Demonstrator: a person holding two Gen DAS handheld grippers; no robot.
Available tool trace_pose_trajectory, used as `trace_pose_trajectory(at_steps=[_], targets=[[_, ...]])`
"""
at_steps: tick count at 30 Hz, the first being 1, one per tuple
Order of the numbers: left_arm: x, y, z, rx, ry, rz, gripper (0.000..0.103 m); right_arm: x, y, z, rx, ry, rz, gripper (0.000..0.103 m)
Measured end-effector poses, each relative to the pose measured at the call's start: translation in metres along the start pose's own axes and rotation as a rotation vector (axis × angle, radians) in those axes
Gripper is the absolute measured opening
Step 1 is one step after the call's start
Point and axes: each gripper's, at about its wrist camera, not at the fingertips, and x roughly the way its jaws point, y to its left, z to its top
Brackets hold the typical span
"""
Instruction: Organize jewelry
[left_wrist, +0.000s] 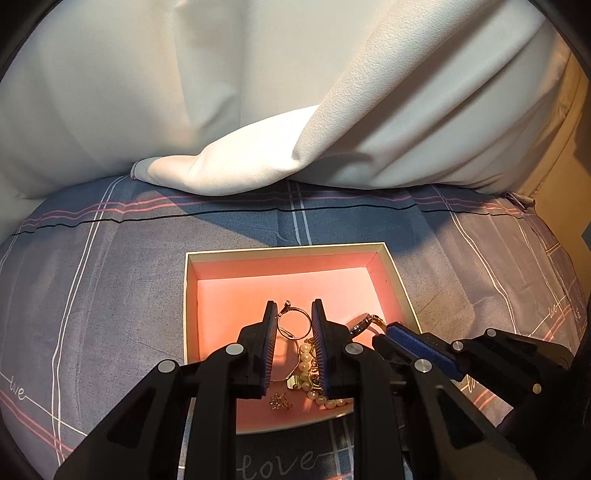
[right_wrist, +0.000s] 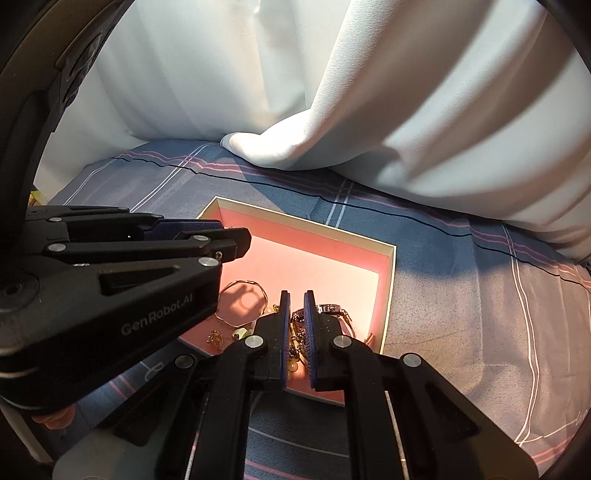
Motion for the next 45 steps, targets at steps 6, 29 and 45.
trace_pose_trajectory(at_steps=[6,29,45], targets=[[0.006,0.002,0.001,-0.009,0.011,-0.001,0.019,0.002,-0.003,-0.002,0.007,0.003,0.001,0.008],[0.008,0.001,0.004,-0.006,0.020,0.018,0.019,0.001,0.000,0.001,0.012,0.032,-0.016,0.008],[0.003,-0.002,0.002,0.004,0.005,0.150,0.097,0.002,0.001,-0.001,0.014,0.025,-0.083,0.098]])
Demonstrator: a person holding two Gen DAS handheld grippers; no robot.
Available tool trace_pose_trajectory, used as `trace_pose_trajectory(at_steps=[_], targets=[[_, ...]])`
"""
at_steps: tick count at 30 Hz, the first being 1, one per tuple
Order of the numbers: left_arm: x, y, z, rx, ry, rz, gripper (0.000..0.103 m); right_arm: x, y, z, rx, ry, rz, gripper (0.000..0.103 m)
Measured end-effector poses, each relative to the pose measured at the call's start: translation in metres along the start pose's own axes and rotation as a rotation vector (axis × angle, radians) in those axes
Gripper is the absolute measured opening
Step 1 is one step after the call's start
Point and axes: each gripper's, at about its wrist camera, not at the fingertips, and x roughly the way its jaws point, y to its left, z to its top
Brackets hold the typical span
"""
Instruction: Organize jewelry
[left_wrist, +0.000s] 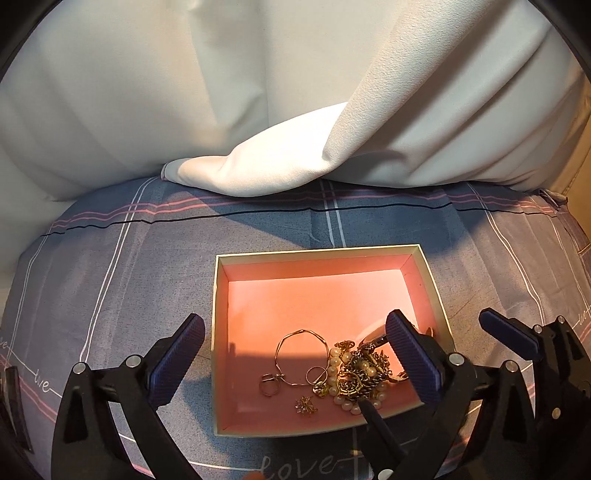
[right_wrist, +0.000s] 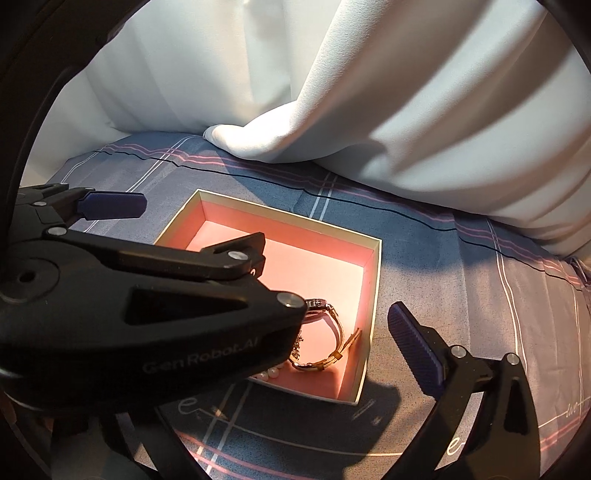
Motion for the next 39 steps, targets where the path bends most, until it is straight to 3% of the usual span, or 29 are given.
trace_pose_trajectory(at_steps=[6,12,18,21,29,39], targets=[[-0.019,0.003,-0.010,-0.013,-0.079,-0.013,0.097,-0.015,-0.005,-0.008,0.041,-0.068,-0.045,0.098],[-0.106,0.007,-0.050,-0.027,-0.353,-0.075,0.097,-0.075,0.007,-0.058,0.039,-0.272,-0.144,0.098],[-0.186,0.003,-0.119,0.012,-0.560,-0.050,0.097,-0.159,0.027,-0.127,0.058,-0.514,-0.191,0.098],[-0.203,0.001,-0.143,0.017,-0.561,-0.031,0.097,-0.179,0.040,-0.150,0.014,-0.540,-0.216,0.098],[-0.233,0.002,-0.183,0.003,-0.586,-0.014,0.097,-0.214,0.048,-0.173,0.064,-0.591,-0.195,0.098],[-0.248,0.004,-0.196,-0.005,-0.616,-0.006,0.097,-0.226,0.055,-0.176,0.058,-0.621,-0.216,0.098]])
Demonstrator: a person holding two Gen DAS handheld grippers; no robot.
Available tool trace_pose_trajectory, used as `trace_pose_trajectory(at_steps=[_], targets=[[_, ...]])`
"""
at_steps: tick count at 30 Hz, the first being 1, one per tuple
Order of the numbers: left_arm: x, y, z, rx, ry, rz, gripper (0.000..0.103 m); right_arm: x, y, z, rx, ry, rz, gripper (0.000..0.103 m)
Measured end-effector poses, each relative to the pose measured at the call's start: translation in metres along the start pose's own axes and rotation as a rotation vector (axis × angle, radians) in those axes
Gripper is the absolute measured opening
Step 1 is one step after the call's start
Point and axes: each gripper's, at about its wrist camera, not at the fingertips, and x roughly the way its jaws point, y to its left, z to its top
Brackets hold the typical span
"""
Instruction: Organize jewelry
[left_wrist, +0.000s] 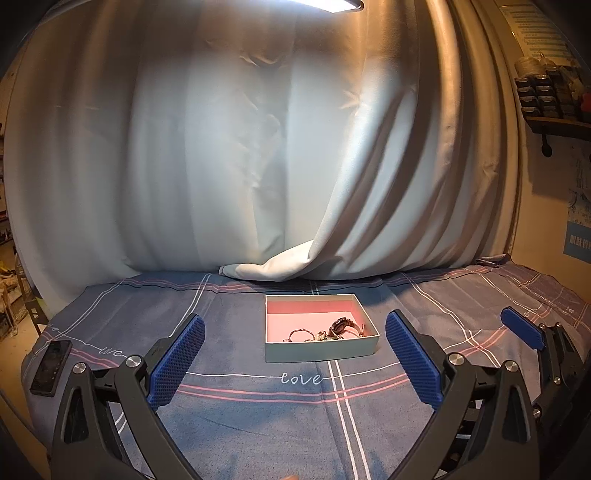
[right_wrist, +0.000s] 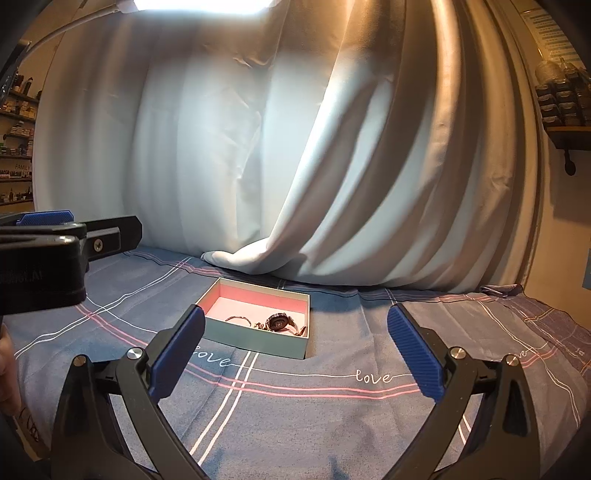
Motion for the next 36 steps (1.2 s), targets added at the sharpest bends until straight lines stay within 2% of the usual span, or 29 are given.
trace_pose_trajectory(at_steps=[24,36], targets=[[0.005,0.004,-0.003,-0.008,0.032,0.015,0.097,0.009,-0.005,-0.004,0.022,0.052,0.001,0.098],[0.008,0.005,-0.003,-0.007,0.042,0.020,0.097,0.008,-0.005,-0.004,0.025,0.046,-0.012,0.098]])
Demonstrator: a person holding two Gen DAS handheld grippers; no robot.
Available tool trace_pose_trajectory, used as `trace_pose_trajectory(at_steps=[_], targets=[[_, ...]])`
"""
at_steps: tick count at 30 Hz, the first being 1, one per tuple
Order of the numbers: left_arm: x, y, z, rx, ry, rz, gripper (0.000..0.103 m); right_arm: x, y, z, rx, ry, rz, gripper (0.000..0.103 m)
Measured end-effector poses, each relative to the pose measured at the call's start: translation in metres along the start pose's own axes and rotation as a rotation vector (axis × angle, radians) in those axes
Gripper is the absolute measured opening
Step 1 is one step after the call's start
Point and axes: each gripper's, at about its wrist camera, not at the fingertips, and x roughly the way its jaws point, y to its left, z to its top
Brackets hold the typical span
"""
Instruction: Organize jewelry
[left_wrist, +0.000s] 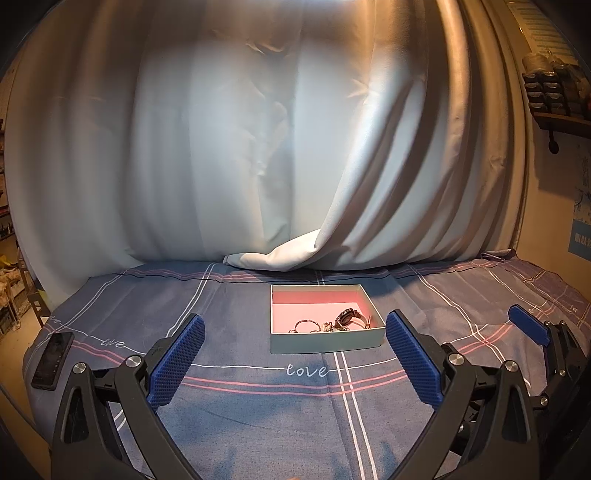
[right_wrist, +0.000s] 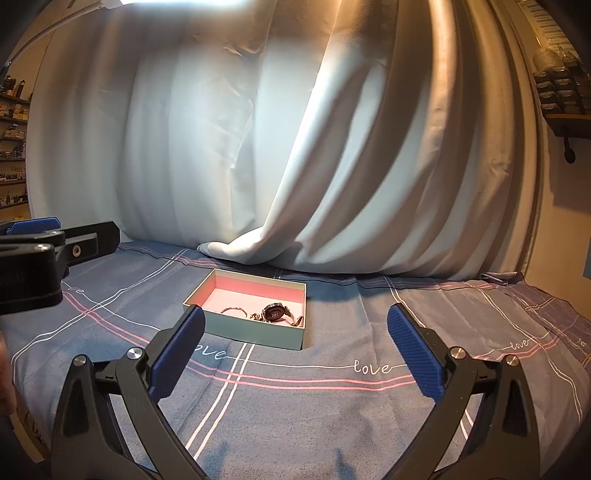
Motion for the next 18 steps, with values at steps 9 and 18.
trace_pose_trajectory(at_steps=[9,18], targets=[[-0.002,0.003,-0.001,-0.007,-0.004,0.002,0.097,-0.005,-0.001,0.002,0.000,-0.018,-0.012,0.098],[-0.015,0.011,0.004,-0.039,-0.035,-0.004,0.097,-0.037,-0.004,0.024,0.008,-0.169,-0.069,0.098]])
